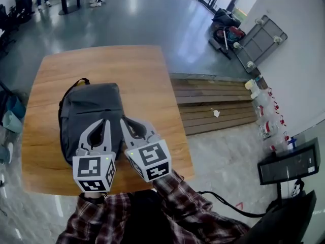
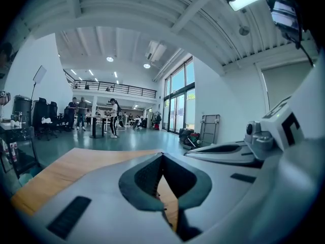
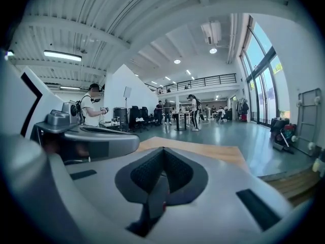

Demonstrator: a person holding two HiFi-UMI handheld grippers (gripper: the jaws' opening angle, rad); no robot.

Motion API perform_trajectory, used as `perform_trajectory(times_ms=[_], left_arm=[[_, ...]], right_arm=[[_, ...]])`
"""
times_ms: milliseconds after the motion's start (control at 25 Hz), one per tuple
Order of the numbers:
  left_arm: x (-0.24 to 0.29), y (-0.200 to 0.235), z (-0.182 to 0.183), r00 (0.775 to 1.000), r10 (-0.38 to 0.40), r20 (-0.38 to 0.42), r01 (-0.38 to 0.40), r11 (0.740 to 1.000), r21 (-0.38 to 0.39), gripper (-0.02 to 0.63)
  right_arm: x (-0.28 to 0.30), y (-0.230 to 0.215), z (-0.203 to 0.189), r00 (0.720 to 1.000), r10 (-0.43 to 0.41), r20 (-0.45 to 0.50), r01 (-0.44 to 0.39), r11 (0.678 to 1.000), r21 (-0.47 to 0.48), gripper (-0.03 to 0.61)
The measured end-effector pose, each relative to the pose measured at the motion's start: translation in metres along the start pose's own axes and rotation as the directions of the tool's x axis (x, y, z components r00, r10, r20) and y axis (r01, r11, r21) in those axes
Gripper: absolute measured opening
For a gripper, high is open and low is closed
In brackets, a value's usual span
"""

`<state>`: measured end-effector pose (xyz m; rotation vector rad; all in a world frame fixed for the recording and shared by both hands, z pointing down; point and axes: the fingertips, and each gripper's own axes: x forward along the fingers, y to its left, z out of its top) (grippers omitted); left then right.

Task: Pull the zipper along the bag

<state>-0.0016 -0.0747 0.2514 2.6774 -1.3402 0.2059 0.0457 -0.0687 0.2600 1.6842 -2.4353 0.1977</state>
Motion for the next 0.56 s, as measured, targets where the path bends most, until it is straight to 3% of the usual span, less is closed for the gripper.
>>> perform_trajectory(times_ms=[560], left_arm=[[0.036, -0.022, -0.023, 0.999, -0.049, -0.013, 0.049, 0.999, 0.001, 0.008]], right_arm=[[-0.003, -0.042, -0.022, 0.998, -0.064, -0.011, 0.065, 0.998, 0.011, 0.008]])
